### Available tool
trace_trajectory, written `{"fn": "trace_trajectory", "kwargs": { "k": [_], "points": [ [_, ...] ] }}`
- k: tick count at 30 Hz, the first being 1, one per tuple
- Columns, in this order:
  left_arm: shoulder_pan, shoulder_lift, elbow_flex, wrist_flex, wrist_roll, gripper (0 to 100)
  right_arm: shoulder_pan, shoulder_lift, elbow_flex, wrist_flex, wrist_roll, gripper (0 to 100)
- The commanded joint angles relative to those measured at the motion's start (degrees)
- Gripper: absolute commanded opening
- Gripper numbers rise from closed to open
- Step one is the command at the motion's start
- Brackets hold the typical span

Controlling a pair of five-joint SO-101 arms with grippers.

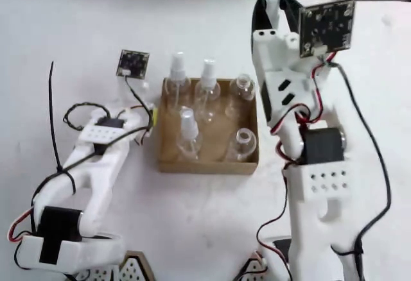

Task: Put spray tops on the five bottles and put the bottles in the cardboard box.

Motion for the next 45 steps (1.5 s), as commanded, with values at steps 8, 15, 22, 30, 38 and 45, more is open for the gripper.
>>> {"fn": "trace_trajectory", "kwargs": {
  "k": [8,15,22,30,38,45],
  "points": [
    [0.75,-1.19,-0.35,-1.41,-0.79,12,-0.22,-0.48,15.38,-27.74,0.79,1.6],
    [0.75,-1.19,-0.35,-1.41,-0.79,12,-0.13,0.57,15.65,-27.82,0.79,1.6],
    [0.75,-1.19,-0.35,-1.41,-0.79,12,-0.40,5.58,15.12,-28.00,0.62,1.6],
    [0.75,-1.19,-0.44,-1.41,-0.79,12,-0.48,6.29,15.65,-28.00,0.35,1.6],
    [0.75,-1.19,-0.44,-1.41,-0.79,12,-0.84,6.81,19.43,-28.00,0.35,1.6],
    [0.75,-1.19,-0.44,-1.41,-0.79,12,-1.19,11.91,19.87,-28.00,0.26,1.6]
  ]
}}
